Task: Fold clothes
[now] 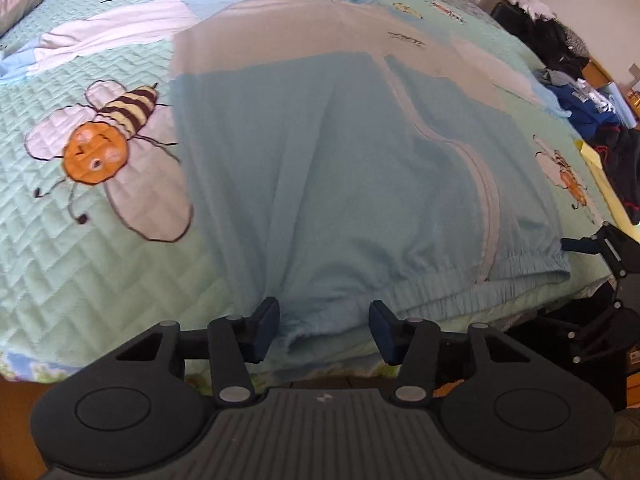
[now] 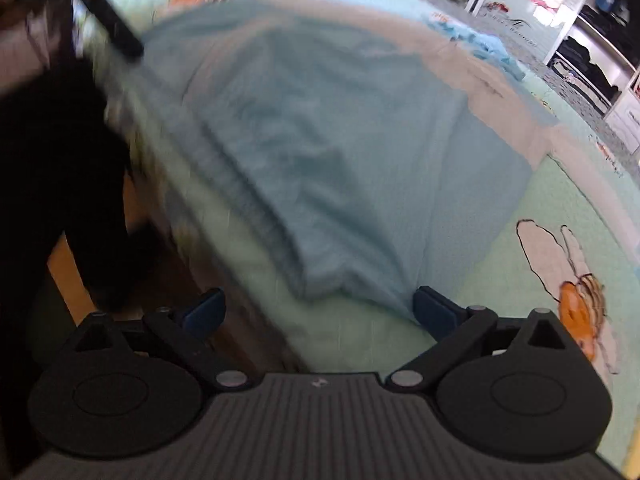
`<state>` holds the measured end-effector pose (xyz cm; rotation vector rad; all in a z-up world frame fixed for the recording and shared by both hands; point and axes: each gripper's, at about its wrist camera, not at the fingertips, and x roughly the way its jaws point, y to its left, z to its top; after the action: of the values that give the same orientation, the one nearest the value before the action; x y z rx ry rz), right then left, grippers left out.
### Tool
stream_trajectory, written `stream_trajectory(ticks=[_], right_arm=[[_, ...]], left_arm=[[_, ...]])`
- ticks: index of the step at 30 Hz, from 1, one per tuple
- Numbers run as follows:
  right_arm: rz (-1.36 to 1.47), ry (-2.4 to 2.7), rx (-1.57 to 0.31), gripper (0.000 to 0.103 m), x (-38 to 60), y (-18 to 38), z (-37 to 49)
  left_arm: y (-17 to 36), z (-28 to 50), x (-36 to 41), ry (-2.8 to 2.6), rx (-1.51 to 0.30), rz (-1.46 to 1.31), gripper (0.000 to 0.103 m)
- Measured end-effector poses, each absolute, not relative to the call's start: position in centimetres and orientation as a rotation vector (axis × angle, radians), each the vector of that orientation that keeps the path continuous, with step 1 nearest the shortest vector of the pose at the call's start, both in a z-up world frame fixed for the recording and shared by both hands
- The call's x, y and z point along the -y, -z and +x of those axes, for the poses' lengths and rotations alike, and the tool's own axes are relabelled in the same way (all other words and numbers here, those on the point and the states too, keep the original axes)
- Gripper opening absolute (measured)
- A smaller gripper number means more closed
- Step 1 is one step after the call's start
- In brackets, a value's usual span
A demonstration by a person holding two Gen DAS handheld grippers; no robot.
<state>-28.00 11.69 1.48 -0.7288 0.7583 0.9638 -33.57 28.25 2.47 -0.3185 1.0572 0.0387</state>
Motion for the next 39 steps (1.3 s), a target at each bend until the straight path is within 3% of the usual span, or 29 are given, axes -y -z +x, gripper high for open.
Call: stream_trajectory(ticks=[2, 6, 12, 16, 20, 31, 33, 37, 39], right_arm=[[-0.658, -0.994, -0.804, 0.100, -11.4, -2.8, -27.4], [-0.296, -1.085, -0.838, 0.100, -9.8, -6.9, -24.8], [-0.147, -1.173, -0.653, 0.100, -14.1, -9.5, -24.2], [-0.079, -1.307, -0.521, 0.101, -17.9, -9.2, -24.9], [-0.127, -1.490, -0.944, 0.102, -20.9, -2.7, -24.5], [0.031, -1.488, -0.799, 0.103, -15.2, -6.1, -25.8], [0.111, -1.543, -0.823, 0.103, -15.6, -5.4, -25.1], [0.231, -1.431, -1.036, 0.100, -17.2, 0.0, -23.3], [0.232, -1.440, -1.030, 0.100, -16.3, -0.4, -23.4]], left_arm=[[-3.3, -34.1, -28.3, -0.038, -1.039, -0.322, 0.063], [-5.2, -34.6, -28.0, -0.017, -0.994, -0.340, 0.064], [-6.1, -30.9, -27.0, -0.040, -0.936, -0.338, 0.072], [-3.7, -29.3, -26.6, -0.077, -1.023, -0.341, 0.072], [-2.5, -30.0, -26.4, -0.064, -1.038, -0.333, 0.073], [-4.2, -30.4, -26.0, -0.045, -0.990, -0.324, 0.076], [-3.6, -29.7, -25.5, -0.050, -1.013, -0.305, 0.081], [-2.6, -29.3, -24.9, -0.052, -1.038, -0.274, 0.080], [-2.4, -29.7, -24.9, -0.049, -1.040, -0.274, 0.081]])
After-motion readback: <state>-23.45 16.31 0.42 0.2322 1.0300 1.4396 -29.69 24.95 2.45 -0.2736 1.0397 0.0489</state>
